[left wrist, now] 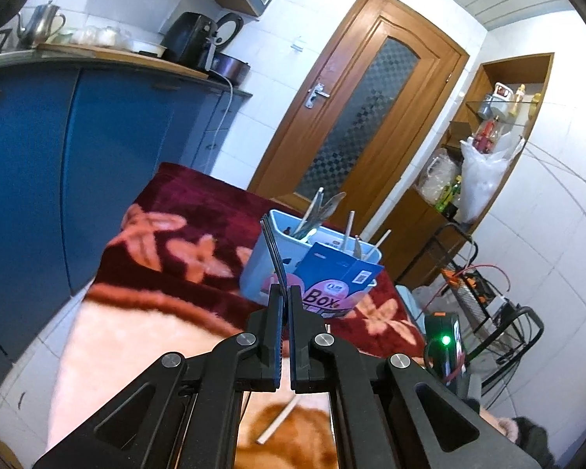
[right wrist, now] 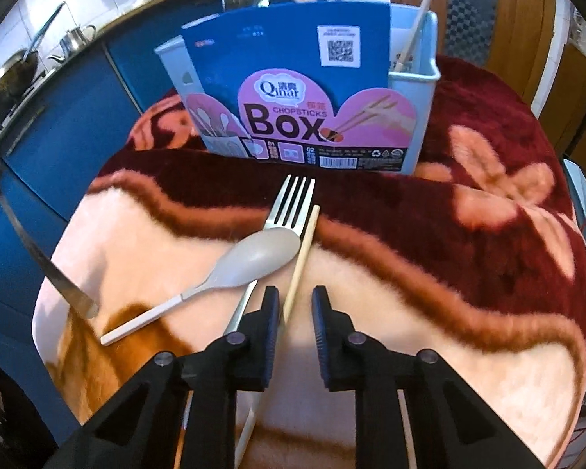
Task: Organize utensils
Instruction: 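Grasp another silver fork with the left tool while the right tool grasps a wooden chopstick, then lift the fork and chopstick and lower both into the blue caddy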
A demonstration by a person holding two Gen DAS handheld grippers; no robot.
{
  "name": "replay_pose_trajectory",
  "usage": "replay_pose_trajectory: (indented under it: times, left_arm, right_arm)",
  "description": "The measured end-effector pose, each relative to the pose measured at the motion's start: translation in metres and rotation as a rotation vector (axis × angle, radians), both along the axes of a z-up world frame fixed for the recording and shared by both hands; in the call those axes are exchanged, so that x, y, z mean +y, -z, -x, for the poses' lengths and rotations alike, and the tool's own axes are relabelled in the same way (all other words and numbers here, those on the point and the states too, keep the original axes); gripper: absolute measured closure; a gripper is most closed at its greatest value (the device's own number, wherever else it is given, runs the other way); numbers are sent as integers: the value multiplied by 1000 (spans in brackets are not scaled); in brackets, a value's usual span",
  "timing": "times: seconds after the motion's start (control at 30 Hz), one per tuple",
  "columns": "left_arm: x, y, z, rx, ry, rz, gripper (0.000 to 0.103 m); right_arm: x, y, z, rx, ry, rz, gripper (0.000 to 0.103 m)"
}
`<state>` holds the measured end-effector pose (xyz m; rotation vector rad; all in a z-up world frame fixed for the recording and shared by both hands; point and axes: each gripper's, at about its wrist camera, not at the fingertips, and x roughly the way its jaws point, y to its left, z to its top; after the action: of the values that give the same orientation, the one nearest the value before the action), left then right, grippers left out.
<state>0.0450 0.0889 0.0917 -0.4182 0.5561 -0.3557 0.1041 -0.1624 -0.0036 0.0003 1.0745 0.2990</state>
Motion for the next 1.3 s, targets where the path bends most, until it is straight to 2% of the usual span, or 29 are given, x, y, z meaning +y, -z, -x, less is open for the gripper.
replay_pose_trajectory:
  times: [0.17,0.37,0.53,0.87,1.1,1.3]
  left_arm:
    - [-2,4,-3,-1,1,-3,101]
    - [-9,5,-3,-14,8,-18,101]
    - [-15,2,-5,-24,15,-24,101]
    - [-26,-16,-11,-84,11,-27,101]
    - [-38,-38,-27,-148,5,-58,101]
    - [-45,-54,-46,-175,1,-49,101]
  right_arm:
    - [-2,1,-8,33,-6,-6,94]
    - [-28,-4,-4,28,47,-148,97]
    - [-40,-23,14,-77,63,-220,97]
    - [-54,-68,58,-401,105,-259,97]
    - [-58,-81,68,-527,122,-282,97]
    - [-63,-87,70,-584,130,-281,97]
